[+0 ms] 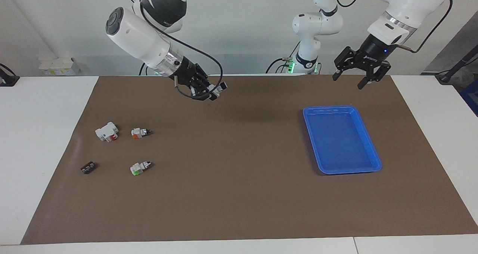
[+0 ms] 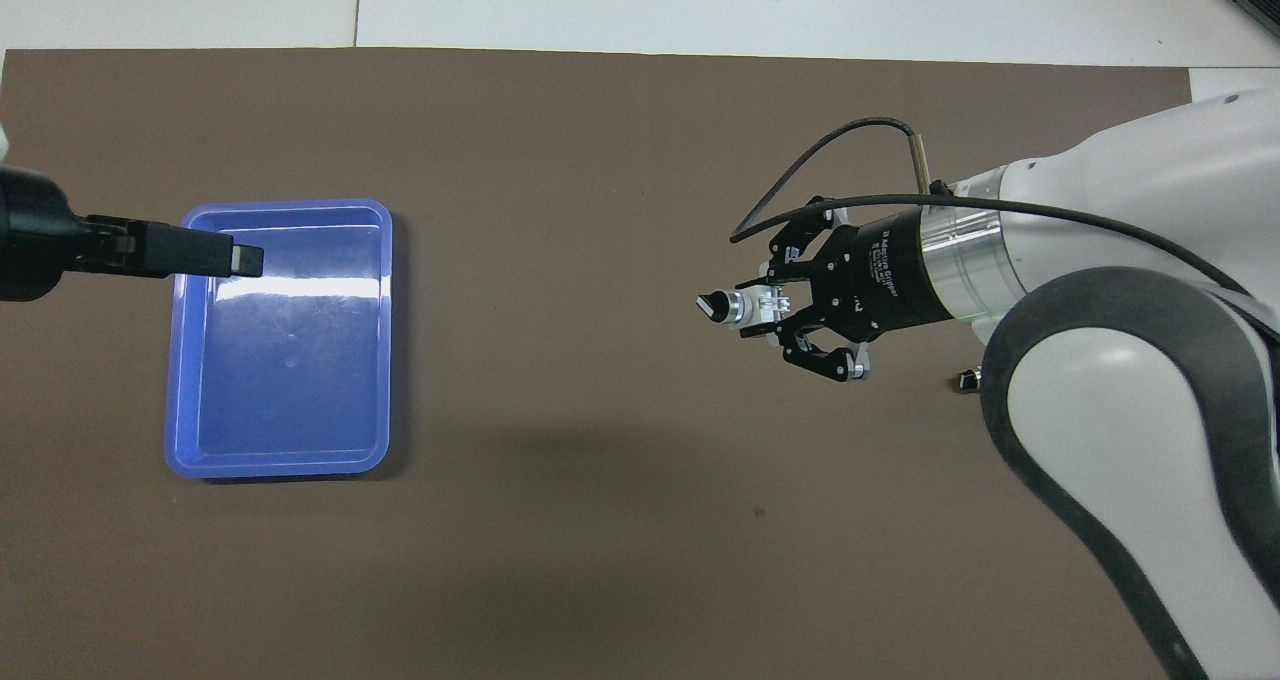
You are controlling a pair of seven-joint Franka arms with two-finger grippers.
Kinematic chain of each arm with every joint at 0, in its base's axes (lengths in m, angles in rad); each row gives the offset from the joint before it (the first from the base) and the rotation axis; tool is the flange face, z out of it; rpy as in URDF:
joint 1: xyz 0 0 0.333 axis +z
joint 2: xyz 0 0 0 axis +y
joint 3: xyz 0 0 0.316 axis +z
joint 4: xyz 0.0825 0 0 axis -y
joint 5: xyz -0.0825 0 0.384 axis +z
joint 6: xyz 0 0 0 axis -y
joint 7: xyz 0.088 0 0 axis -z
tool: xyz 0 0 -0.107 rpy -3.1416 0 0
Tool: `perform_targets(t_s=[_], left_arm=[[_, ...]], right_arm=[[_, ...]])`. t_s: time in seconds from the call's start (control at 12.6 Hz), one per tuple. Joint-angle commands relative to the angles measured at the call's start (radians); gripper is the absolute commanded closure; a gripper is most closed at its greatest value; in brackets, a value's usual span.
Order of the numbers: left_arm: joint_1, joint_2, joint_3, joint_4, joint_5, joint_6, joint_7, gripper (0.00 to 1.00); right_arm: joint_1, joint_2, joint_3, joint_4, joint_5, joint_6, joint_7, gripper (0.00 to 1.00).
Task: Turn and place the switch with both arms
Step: 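Lift the switch with the right gripper while the left gripper approaches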
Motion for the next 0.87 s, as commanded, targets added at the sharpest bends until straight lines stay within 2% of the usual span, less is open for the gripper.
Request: perform_targets(t_s=[0.0, 0.16, 0.47, 0.63, 0.71, 0.79], left_arm=[[-0.051, -0.025, -0.003, -0.042, -0.136, 0.062, -0.178, 0.06], [-0.106, -0.03, -0.003, -0.057, -0.227, 0.102, -0.38, 0.07], [-0.215, -0.032, -0.004, -0.074, -0.244, 0.196, -0.7, 0.08], [-0.22, -0.032, -0.006, -0.078, -0.258, 0.208, -0.766, 0.1], [-0.22, -0.032, -0.015, -0.078, -0.258, 0.211, -0.808, 0.18], [-0.22, -0.033, -0.018, -0.081, -0.26, 0.211, -0.819, 0.18]], right_arm=[[0.007, 0.012, 0.025, 0.012, 0.064, 0.094, 0.028, 1.0], [0.045, 0.018, 0.031, 0.012, 0.107, 0.189, 0.101, 1.0], [0.183, 0.041, 0.03, 0.012, 0.116, 0.385, 0.164, 1.0], [0.203, 0.05, 0.03, 0.011, 0.107, 0.4, 0.166, 1.0], [0.202, 0.05, 0.03, 0.009, 0.107, 0.4, 0.164, 1.0], [0.202, 0.05, 0.03, 0.007, 0.107, 0.4, 0.164, 1.0]])
